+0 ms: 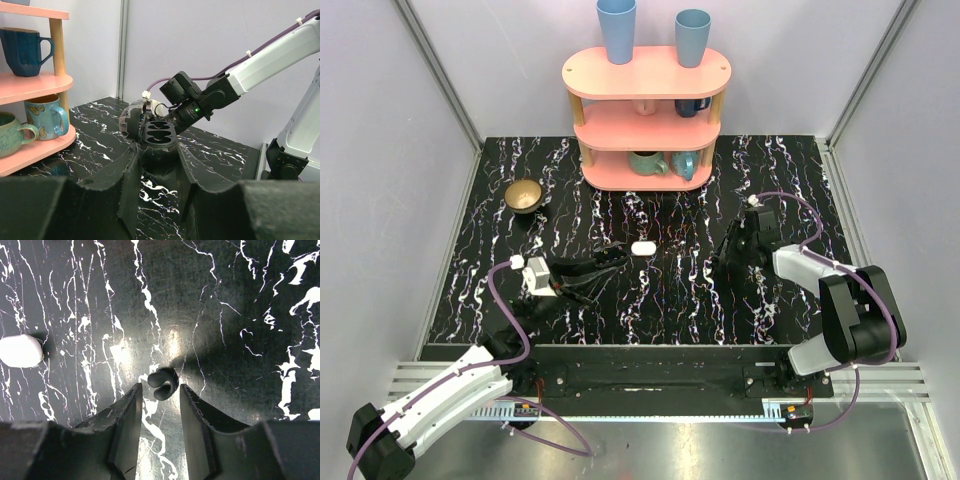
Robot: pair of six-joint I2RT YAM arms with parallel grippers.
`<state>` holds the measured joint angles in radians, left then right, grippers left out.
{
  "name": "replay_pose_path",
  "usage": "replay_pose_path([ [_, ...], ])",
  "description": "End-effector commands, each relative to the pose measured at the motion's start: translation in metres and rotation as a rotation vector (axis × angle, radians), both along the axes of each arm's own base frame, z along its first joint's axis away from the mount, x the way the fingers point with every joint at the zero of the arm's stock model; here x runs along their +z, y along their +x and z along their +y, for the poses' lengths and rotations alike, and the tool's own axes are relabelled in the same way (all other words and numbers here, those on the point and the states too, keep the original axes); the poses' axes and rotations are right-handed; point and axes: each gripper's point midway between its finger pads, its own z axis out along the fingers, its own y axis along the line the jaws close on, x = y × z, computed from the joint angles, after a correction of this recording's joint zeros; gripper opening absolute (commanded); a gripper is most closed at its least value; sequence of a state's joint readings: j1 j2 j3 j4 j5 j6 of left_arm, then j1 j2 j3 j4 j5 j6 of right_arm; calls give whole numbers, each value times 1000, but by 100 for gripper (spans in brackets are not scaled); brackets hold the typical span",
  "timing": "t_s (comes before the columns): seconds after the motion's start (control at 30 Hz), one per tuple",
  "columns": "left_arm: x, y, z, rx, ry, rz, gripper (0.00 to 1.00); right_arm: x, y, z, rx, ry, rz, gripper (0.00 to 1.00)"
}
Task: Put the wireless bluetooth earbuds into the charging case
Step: Pick up the right earbud from the center of the board.
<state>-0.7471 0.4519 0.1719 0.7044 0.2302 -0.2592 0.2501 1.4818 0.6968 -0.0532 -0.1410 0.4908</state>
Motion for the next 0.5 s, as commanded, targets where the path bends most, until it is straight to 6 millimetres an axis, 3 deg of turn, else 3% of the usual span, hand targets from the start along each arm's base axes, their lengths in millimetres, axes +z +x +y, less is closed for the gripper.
replay_pose_path([
  [0.0, 16, -2, 4, 9, -48, -37, 0, -4, 4, -3, -37, -23, 2, 42],
  [0.13, 17, -1, 5, 17, -48, -38, 0, -11, 6, -1, -39, -14, 19, 35],
  [0.47, 15, -1, 6, 23, -46, -36, 0, -17, 5, 6, -24, 15, 42, 32],
])
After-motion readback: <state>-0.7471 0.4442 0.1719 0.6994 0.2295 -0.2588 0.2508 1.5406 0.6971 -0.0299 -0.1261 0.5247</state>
